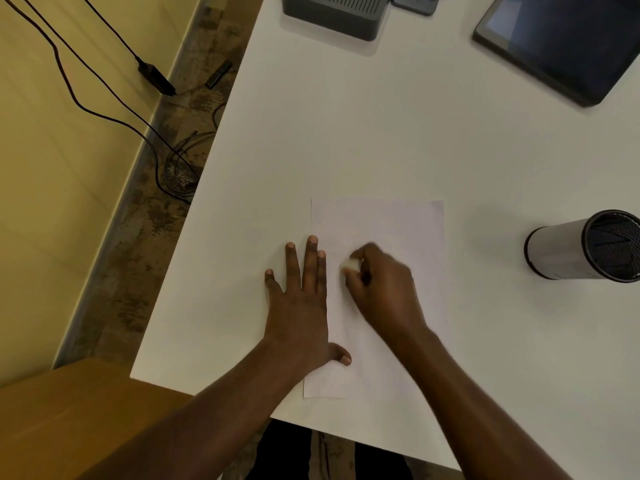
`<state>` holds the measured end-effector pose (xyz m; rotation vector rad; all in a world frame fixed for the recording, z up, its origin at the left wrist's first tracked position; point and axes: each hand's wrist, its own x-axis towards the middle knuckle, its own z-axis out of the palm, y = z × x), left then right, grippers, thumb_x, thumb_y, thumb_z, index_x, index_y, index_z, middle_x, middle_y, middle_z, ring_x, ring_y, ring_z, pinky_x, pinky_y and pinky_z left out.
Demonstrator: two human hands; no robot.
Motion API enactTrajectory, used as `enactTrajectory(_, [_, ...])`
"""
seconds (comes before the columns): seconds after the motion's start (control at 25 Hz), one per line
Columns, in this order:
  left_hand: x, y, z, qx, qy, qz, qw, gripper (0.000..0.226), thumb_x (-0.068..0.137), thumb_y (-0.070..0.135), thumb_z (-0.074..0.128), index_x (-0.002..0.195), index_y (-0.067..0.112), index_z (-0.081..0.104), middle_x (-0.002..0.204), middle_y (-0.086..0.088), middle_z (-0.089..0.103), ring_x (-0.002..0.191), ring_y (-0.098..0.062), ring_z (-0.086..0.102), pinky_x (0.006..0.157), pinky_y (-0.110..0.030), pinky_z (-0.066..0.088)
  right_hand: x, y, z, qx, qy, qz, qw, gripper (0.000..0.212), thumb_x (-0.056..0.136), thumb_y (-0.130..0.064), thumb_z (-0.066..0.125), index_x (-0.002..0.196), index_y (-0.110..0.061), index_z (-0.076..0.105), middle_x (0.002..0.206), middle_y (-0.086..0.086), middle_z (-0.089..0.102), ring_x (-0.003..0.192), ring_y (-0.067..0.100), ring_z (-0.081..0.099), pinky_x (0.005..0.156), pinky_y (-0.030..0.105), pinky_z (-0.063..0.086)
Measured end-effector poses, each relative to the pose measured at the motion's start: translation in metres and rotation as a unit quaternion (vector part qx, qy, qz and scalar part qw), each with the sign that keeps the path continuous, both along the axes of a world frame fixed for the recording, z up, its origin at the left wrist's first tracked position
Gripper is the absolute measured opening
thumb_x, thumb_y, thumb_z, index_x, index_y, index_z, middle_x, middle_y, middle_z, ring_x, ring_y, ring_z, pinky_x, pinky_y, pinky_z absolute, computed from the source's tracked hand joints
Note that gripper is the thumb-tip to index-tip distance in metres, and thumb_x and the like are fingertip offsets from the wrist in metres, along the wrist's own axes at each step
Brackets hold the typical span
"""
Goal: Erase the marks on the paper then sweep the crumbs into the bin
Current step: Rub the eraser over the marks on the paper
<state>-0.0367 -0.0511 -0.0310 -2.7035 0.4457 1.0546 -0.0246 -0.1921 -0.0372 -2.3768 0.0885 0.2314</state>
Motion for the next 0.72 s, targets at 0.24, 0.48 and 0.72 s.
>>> enactTrajectory(0.24, [0.000, -0.002, 0.002, 0.005, 0.009, 0.006, 1.000, 0.161, 0.058, 0.096, 0.055, 0.145, -0.001, -0.039, 0.148, -0.025, -0.053, 0.145, -0.053, -0.033, 0.121, -0.070, 0.011, 0.042, -0.011, -0.001, -0.009, -0.022, -0.060, 0.998, 0.015, 0.095, -0.019, 0.064, 0.108, -0.011, 0.063, 0.083, -0.002, 0.064, 0.069, 0.011, 0.058, 0.068, 0.026, 0.052])
enactTrajectory(0.48, [0.001, -0.002, 0.001, 0.003, 0.008, 0.007, 1.000, 0.161, 0.059, 0.095, 0.057, 0.145, -0.001, -0.040, 0.147, -0.025, -0.055, 0.143, -0.053, -0.035, 0.120, -0.071, 0.010, 0.004, -0.014, 0.001, -0.016, 0.007, -0.011, 1.000, 0.015, 0.095, -0.022, 0.065, 0.107, -0.013, 0.062, 0.081, -0.004, 0.062, 0.066, 0.005, 0.053, 0.061, 0.014, 0.039])
enactTrajectory(0.72, [0.001, -0.005, 0.003, 0.010, 0.016, 0.009, 1.000, 0.162, 0.058, 0.095, 0.058, 0.145, -0.001, -0.039, 0.149, -0.026, -0.052, 0.144, -0.054, -0.032, 0.120, -0.071, 0.013, 0.035, -0.026, 0.000, -0.018, -0.017, -0.056, 0.998, 0.012, 0.094, -0.019, 0.064, 0.104, -0.012, 0.062, 0.077, -0.007, 0.058, 0.064, 0.008, 0.053, 0.061, 0.022, 0.041])
